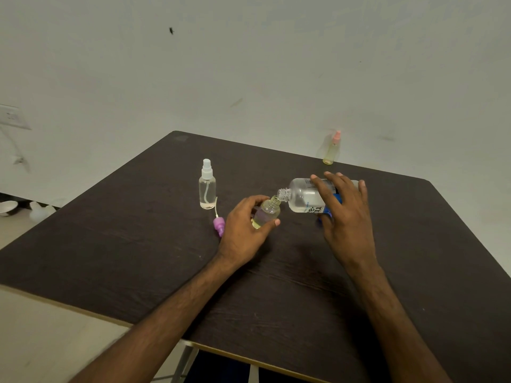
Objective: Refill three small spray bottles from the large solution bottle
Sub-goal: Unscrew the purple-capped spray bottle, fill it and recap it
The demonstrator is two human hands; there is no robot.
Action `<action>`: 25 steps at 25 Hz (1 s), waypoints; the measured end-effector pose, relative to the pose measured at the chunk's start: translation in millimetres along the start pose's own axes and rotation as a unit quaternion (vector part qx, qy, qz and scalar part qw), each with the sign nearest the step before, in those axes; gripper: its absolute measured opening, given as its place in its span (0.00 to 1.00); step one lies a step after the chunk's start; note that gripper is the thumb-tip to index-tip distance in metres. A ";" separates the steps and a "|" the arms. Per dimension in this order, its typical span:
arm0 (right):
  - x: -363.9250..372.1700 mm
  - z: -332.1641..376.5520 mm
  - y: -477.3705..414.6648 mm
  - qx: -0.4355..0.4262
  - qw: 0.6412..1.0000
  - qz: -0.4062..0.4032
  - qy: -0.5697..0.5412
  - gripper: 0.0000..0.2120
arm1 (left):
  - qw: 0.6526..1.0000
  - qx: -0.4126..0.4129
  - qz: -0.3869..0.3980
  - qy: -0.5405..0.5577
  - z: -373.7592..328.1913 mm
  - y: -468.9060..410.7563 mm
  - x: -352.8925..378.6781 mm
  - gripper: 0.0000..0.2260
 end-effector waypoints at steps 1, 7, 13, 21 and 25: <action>2.0 -1.1 0.1 0.009 1.000 0.004 -0.014 0.39 | 1.000 -0.001 -0.004 0.004 -0.8 0.2 -0.8 0.21; 17.8 -1.2 5.6 0.099 0.986 0.034 -0.129 0.42 | 0.999 -0.005 -0.031 0.035 -5.3 1.6 -6.8 0.21; 23.3 3.5 6.1 0.177 0.939 -0.011 -0.296 0.36 | 0.999 -0.007 -0.039 0.037 -6.2 3.7 -11.2 0.21; 50.7 -4.4 9.0 0.286 0.880 -0.015 -0.378 0.39 | 0.997 -0.040 -0.048 0.034 3.3 3.3 -11.5 0.20; 58.0 0.0 7.6 0.278 0.880 0.006 -0.384 0.42 | 0.998 -0.037 -0.046 0.019 3.2 1.9 -10.5 0.21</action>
Point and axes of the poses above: each hand's wrist, its own y-axis away from the middle knuckle, its own x-axis out of the palm, z = x × y, the point moved 7 cm from there along -y, towards the middle knuckle, and after that the axes turned 11 degrees about -y, right-handed, at the moved point
